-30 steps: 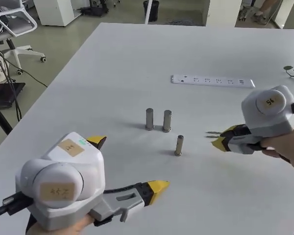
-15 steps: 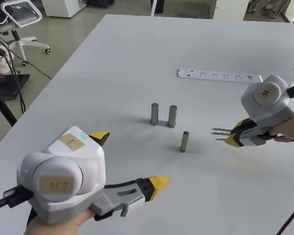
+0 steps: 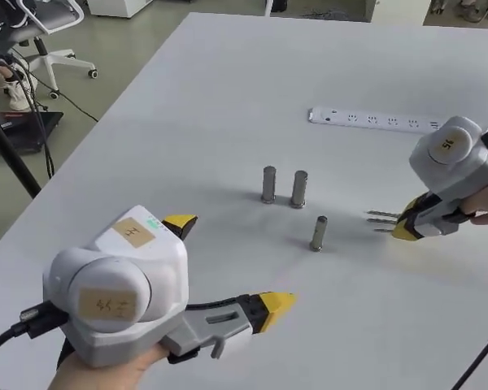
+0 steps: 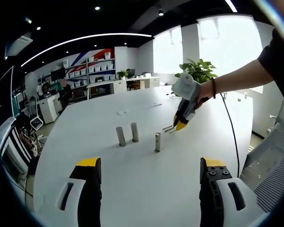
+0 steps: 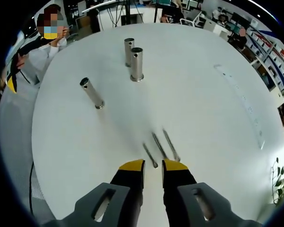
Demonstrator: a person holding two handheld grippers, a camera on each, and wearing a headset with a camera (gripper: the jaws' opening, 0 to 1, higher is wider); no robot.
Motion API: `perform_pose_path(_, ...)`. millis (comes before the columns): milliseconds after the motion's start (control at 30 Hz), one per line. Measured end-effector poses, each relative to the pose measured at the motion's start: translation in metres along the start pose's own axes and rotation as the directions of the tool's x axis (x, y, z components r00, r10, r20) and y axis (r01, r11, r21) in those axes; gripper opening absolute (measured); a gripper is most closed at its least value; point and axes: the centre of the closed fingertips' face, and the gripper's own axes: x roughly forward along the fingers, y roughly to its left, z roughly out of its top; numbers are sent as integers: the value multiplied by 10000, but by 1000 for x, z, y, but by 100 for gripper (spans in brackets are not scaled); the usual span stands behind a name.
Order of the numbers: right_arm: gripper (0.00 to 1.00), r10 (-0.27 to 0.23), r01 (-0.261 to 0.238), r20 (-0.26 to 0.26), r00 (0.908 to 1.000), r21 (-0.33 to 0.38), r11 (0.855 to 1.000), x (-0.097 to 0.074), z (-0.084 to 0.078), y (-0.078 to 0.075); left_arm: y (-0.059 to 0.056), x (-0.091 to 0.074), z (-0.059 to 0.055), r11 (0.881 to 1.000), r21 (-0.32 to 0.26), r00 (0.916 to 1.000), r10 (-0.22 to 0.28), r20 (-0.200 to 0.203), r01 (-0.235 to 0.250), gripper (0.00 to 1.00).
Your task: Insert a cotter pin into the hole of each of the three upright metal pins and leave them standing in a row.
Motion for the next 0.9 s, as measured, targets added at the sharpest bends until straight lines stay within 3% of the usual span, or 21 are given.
perform_pose_path(367, 6, 696, -708, -345, 9970, -355, 9969, 4, -4, 4, 0, 3, -3, 10000, -76, 9999, 5, -101, -6, 85)
perform_pose_path(700, 2, 785, -824, -570, 9953, -707, 9941, 6, -4, -2, -2, 3, -3, 10000, -74, 9999, -14, -120, 13, 85)
perform_pose_path(900, 0, 646, -759, -775, 9949, -1535, 9852, 7, -6, -4, 0, 1, -7, 9998, -199, 9998, 55, -201, -59, 84)
